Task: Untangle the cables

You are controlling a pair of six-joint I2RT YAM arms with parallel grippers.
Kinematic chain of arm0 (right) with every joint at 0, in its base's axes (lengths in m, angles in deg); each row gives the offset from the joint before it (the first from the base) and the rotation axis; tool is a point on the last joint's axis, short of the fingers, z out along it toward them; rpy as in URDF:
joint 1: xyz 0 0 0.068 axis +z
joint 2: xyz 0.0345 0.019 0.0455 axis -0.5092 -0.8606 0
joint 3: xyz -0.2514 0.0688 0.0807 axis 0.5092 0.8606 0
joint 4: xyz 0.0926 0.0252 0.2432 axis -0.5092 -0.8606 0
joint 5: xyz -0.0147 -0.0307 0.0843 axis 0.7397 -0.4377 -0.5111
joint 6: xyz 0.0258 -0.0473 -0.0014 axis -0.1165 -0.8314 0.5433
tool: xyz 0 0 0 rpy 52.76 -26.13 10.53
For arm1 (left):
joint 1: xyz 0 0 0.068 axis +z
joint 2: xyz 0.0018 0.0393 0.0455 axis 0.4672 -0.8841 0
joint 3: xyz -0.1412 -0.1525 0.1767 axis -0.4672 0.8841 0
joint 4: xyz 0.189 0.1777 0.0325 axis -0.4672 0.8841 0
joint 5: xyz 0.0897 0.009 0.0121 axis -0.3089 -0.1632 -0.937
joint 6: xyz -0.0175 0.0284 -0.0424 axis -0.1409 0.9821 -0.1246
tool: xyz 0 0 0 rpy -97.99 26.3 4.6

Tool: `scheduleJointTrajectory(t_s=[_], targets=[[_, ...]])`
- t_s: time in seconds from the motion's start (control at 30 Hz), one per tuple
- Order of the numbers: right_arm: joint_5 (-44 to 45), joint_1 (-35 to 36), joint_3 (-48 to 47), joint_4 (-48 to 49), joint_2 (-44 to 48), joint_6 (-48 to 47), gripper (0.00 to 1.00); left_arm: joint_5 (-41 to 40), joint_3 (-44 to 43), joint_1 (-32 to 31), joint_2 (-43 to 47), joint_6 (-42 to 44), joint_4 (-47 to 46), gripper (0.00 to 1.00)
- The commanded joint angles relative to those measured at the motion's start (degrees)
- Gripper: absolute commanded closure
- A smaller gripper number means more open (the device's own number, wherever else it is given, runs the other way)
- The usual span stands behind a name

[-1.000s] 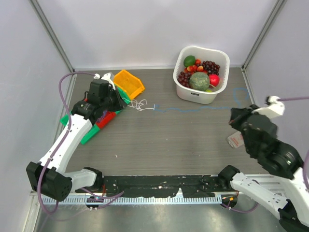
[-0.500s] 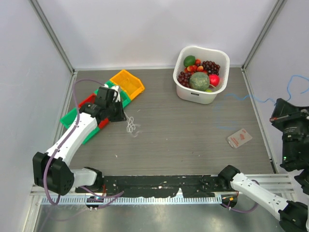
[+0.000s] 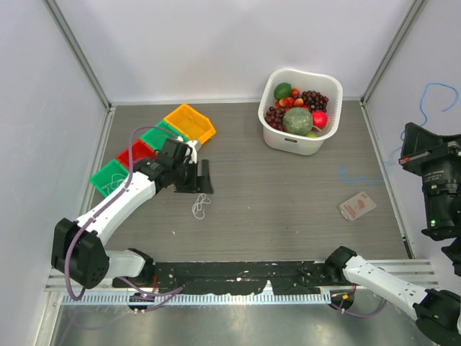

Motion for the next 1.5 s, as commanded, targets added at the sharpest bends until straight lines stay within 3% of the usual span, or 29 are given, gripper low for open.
scheduleJointTrajectory(t_s=[0.0,0.17,0.27,0.4,0.5,0.73,0.97,1.1,1.27,1.37,1.47], targets=[[-8.6,0.3,2.3,0.9,-2.3,2.8,0.99,1.5,-8.1,-3.4,4.8,0.9,-2.4,0.0],[-20.9,0.3,6.7,3.4,-4.8,8.9,0.99,8.5,-15.5,-5.7,7.3,2.3,-7.2,0.0],[-29.0,0.2,6.0,4.1,-7.6,9.3,0.99,11.9,-16.0,-10.8,8.8,1.9,-17.8,0.09],[-38.4,0.2,4.2,3.9,-11.2,10.6,0.99,13.7,-14.7,-17.2,9.1,-0.4,-35.5,0.0],[-42.9,0.3,3.3,4.8,-13.3,12.4,0.99,14.1,-18.4,-19.2,5.6,-0.9,-39.6,0.0],[-54.4,0.2,5.4,8.5,-15.2,16.3,0.99,16.7,-25.1,-19.7,-4.4,-9.3,-50.6,0.28],[-56.6,0.3,6.8,12.0,-15.7,19.1,0.99,21.9,-28.5,-20.4,-8.6,-9.5,-50.4,0.47],[-56.6,0.2,7.3,13.5,-16.4,19.8,0.99,25.9,-28.1,-20.7,-8.6,-10.0,-50.4,0.51],[-53.5,0.3,7.3,13.4,-16.2,19.8,1.0,20.7,-23.0,-20.8,-4.2,-7.6,-46.8,0.44],[-53.0,0.2,7.1,13.1,-16.1,19.4,0.99,15.5,-19.5,-19.9,0.0,-6.9,-43.7,0.52],[-53.7,0.2,6.8,12.6,-16.3,19.3,0.99,12.0,-15.4,-18.0,4.6,-8.5,-45.0,0.53]])
